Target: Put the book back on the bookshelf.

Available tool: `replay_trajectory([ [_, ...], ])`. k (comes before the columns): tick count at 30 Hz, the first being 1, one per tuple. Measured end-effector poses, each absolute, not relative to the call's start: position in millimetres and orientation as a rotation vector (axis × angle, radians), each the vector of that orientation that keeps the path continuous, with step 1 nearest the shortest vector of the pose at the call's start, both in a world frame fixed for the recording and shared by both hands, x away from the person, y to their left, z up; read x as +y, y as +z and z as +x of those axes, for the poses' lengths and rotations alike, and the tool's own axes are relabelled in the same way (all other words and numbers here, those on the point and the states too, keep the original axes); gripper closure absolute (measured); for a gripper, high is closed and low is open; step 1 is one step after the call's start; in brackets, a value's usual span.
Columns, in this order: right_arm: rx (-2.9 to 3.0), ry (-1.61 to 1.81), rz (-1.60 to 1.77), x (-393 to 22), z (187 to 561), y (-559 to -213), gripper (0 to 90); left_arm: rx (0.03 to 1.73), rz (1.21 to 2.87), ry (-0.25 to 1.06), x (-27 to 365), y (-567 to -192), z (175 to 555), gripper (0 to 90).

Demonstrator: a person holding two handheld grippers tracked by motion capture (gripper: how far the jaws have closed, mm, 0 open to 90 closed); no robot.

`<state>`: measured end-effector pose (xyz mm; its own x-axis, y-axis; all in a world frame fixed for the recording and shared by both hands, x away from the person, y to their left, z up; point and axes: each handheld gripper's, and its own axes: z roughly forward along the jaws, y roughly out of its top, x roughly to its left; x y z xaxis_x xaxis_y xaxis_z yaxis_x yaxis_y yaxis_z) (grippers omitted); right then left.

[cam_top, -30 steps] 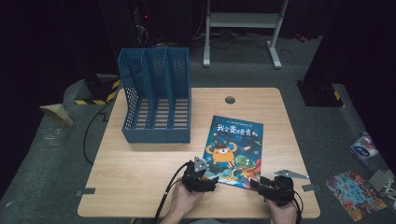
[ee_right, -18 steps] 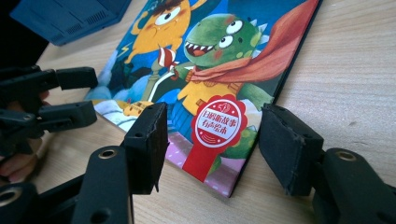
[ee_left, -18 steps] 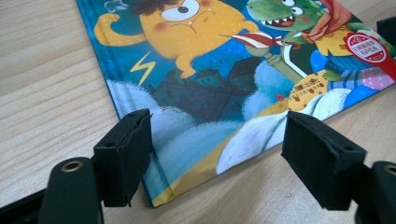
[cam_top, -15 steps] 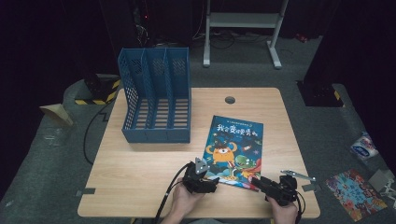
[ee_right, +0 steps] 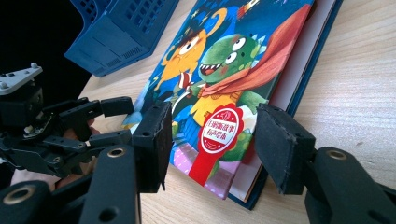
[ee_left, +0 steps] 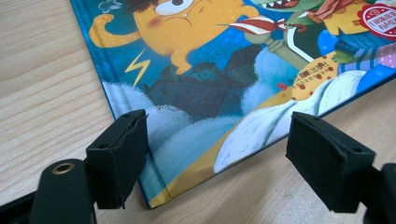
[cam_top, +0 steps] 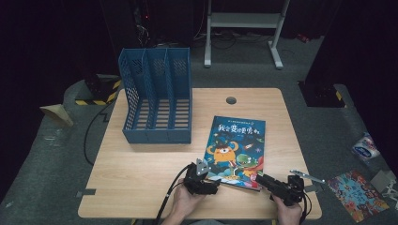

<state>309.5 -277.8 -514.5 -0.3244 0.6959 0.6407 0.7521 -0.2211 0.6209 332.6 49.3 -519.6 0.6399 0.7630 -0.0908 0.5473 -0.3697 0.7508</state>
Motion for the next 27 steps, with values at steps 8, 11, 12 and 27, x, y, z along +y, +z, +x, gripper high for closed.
replay_trajectory([
  [8,-1.846,-1.715,-1.721,-283.5,310.8,-505.4,51.4,1.018,2.062,0.353,49.6,-520.4,331.8,21.4],
  [11,-1.830,-1.739,-1.708,-283.9,312.6,-501.7,51.9,1.013,2.058,0.350,50.1,-520.7,331.6,21.3],
  [12,-1.824,-1.753,-1.700,-283.8,313.2,-500.5,51.9,1.012,2.057,0.348,50.2,-520.7,331.4,21.0],
  [27,-1.837,-1.834,-1.619,-275.6,317.6,-480.5,51.2,0.964,2.119,0.382,49.5,-519.9,328.1,14.7],
])
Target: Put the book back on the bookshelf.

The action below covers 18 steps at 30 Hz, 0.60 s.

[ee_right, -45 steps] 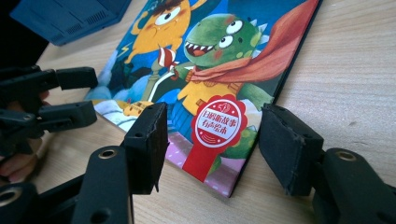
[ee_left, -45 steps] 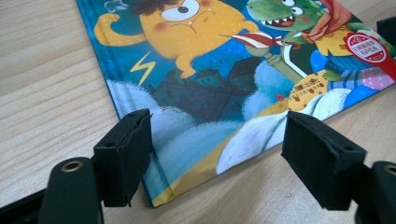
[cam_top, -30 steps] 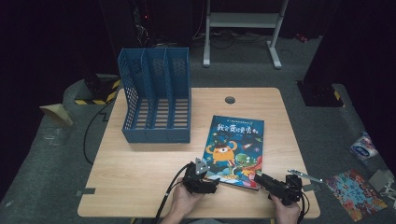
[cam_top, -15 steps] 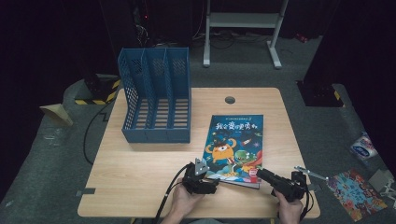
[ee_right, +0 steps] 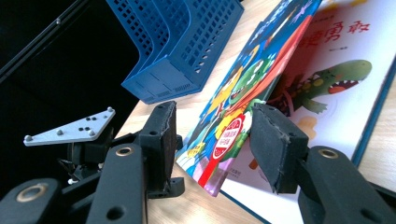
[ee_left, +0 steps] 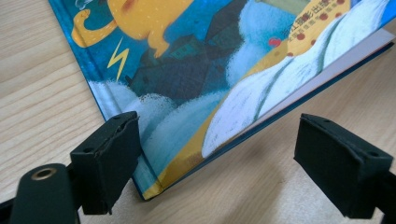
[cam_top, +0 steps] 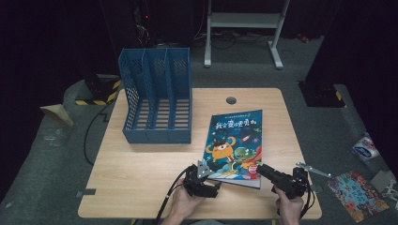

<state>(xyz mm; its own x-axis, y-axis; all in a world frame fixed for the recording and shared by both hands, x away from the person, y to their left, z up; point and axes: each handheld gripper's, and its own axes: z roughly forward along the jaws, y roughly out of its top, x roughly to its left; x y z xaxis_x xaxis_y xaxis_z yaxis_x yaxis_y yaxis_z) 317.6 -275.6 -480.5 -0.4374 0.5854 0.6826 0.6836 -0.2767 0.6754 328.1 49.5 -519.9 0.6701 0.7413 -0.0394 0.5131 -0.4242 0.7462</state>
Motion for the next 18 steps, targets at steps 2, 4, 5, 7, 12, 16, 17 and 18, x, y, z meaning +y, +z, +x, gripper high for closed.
replay_trajectory([
  [2,-1.844,-1.839,-1.608,-273.9,318.6,-479.2,51.1,0.974,2.116,0.381,49.3,-519.8,328.2,14.9],
  [4,-1.841,-1.844,-1.597,-272.0,319.4,-477.1,50.8,0.977,2.120,0.390,49.3,-519.3,328.1,15.7],
  [5,-1.839,-1.849,-1.592,-271.6,319.6,-476.7,50.8,0.979,2.120,0.397,49.1,-519.2,327.8,16.2],
  [7,-1.844,-1.857,-1.584,-270.9,320.0,-475.7,50.6,0.984,2.123,0.420,48.9,-518.8,327.5,17.6],
  [12,-1.846,-1.858,-1.578,-270.4,320.5,-474.8,50.4,1.012,2.095,0.426,50.5,-518.1,327.3,23.6],
  [16,-1.845,-1.853,-1.583,-270.8,321.0,-476.4,50.0,1.023,2.073,0.436,54.7,-518.5,327.6,31.8],
  [17,-1.843,-1.849,-1.587,-270.7,321.0,-476.6,50.0,1.026,2.074,0.439,54.7,-518.8,327.5,32.2],
  [18,-1.841,-1.850,-1.587,-270.5,321.1,-476.8,49.9,1.026,2.075,0.445,54.6,-519.0,327.4,32.4],
])
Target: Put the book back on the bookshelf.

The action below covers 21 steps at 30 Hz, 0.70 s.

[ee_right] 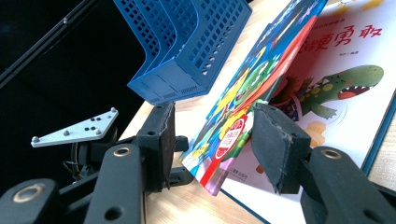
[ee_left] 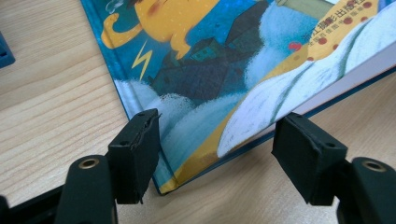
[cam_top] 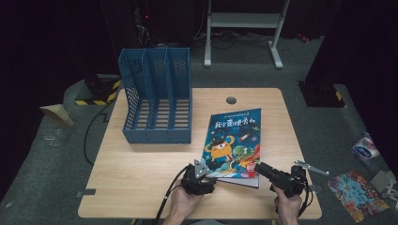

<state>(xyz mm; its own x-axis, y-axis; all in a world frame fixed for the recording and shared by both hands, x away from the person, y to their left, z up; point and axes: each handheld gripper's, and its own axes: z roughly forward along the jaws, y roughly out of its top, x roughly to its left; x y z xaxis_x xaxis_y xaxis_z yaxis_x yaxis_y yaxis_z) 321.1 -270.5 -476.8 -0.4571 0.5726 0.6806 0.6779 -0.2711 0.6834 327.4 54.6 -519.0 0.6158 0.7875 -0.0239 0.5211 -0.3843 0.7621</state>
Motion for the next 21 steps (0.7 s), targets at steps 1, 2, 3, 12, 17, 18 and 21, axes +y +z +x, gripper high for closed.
replay_trajectory([
  [1,-1.836,-1.848,-1.587,-270.5,321.1,-476.9,49.9,1.027,2.074,0.447,54.4,-519.1,327.3,32.4],
  [2,-1.836,-1.848,-1.587,-270.5,321.1,-476.9,49.9,1.028,2.073,0.450,54.2,-519.2,327.3,32.4],
  [3,-1.834,-1.849,-1.589,-270.3,321.1,-476.9,49.9,1.029,2.073,0.449,54.3,-519.2,327.3,32.4],
  [12,-1.844,-1.850,-1.579,-270.8,322.4,-478.1,49.8,1.028,2.053,0.472,57.6,-522.0,324.0,36.5],
  [17,-1.834,-1.848,-1.576,-270.1,322.9,-477.2,49.6,1.026,2.055,0.486,58.3,-522.1,323.3,38.1],
  [18,-1.834,-1.848,-1.576,-270.1,322.9,-477.2,49.6,1.026,2.057,0.494,57.7,-522.1,322.8,38.1],
  [21,-1.828,-1.851,-1.572,-269.8,323.0,-476.4,49.3,1.029,2.053,0.496,57.4,-521.9,322.9,38.1],
])
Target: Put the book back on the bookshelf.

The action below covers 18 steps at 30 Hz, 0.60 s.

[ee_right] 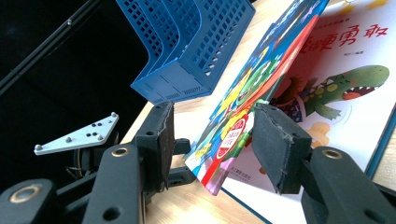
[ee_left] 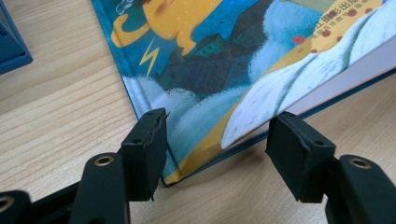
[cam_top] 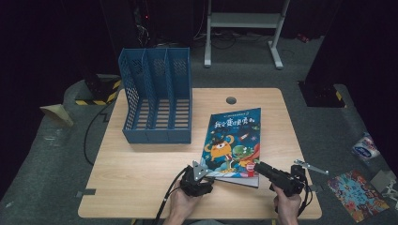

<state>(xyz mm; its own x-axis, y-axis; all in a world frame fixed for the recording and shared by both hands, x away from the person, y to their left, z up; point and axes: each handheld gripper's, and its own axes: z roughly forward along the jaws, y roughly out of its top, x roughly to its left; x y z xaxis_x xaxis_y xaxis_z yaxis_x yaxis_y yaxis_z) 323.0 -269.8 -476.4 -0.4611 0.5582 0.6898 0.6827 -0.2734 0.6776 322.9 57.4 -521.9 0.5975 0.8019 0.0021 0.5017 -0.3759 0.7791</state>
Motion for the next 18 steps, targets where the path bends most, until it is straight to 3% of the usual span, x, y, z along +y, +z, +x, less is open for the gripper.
replay_trajectory([
  [4,-1.821,-1.850,-1.564,-268.2,324.0,-476.3,48.9,1.038,2.047,0.507,54.9,-521.5,323.1,33.4],
  [10,-1.801,-1.852,-1.558,-267.1,325.8,-476.1,48.8,1.010,2.052,0.537,49.7,-517.5,321.2,34.8],
  [15,-1.818,-1.845,-1.495,-254.6,330.1,-473.6,49.8,0.932,2.178,0.668,33.3,-521.6,316.0,31.7],
  [18,-1.843,-1.833,-1.468,-242.6,334.6,-474.5,49.7,0.940,2.164,0.641,34.9,-521.0,317.6,32.8],
])
